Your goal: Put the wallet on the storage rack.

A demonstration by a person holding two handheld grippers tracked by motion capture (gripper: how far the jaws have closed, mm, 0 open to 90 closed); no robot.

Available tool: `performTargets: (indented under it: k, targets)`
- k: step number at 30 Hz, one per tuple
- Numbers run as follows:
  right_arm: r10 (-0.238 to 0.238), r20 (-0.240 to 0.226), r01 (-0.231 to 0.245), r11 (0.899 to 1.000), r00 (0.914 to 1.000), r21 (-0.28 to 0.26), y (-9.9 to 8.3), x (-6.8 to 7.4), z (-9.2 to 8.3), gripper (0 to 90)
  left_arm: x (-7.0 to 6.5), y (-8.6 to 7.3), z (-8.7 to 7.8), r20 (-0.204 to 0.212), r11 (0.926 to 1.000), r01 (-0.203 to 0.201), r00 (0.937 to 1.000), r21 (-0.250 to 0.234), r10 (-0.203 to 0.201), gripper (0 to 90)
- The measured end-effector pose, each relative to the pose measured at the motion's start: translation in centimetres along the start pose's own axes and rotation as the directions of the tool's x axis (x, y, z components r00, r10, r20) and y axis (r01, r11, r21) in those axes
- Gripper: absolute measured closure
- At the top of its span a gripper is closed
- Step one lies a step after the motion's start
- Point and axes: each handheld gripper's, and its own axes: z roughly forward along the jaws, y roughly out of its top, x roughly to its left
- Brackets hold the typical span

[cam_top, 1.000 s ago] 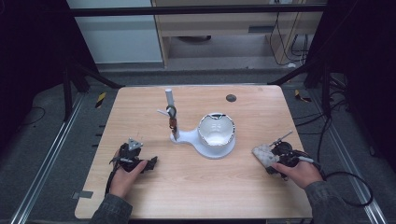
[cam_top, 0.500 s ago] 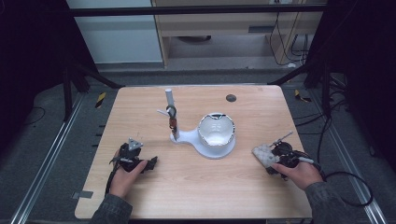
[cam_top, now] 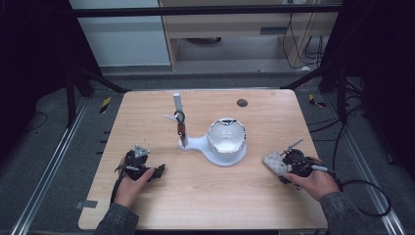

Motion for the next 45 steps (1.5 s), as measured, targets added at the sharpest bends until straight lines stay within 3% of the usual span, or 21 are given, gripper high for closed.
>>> performTargets:
  k: [9,26,37,40,45]
  targets:
    - [-0.074,0.039,0.075,0.996,0.9965,-0.039,0.6,0.2,-1.4,30.7,0.0,0.0,0.0,0.000,1.0000,0.000,1.0000,0.000,0.000,1.0]
    - [-0.177,0.111,0.187,0.979,0.9779,-0.083,2.9,1.0,-5.1,31.1,0.0,0.0,0.0,0.000,1.0000,0.001,1.0000,0.000,-0.001,1.0]
    - [-0.255,0.145,0.268,0.960,0.9560,-0.079,5.2,1.9,-6.0,31.2,0.0,0.0,0.0,-0.001,1.0000,0.003,1.0000,-0.001,-0.003,1.0]
    - [-0.261,0.144,0.274,0.958,0.9546,-0.085,5.7,2.2,-6.1,31.3,0.0,0.0,0.0,-0.001,1.0000,-0.001,1.0000,0.003,0.001,1.0]
    - [-0.294,0.158,0.310,0.947,0.9425,-0.085,6.5,2.7,-6.6,31.3,0.0,0.0,0.0,-0.001,1.0000,-0.002,1.0000,0.003,0.002,1.0]
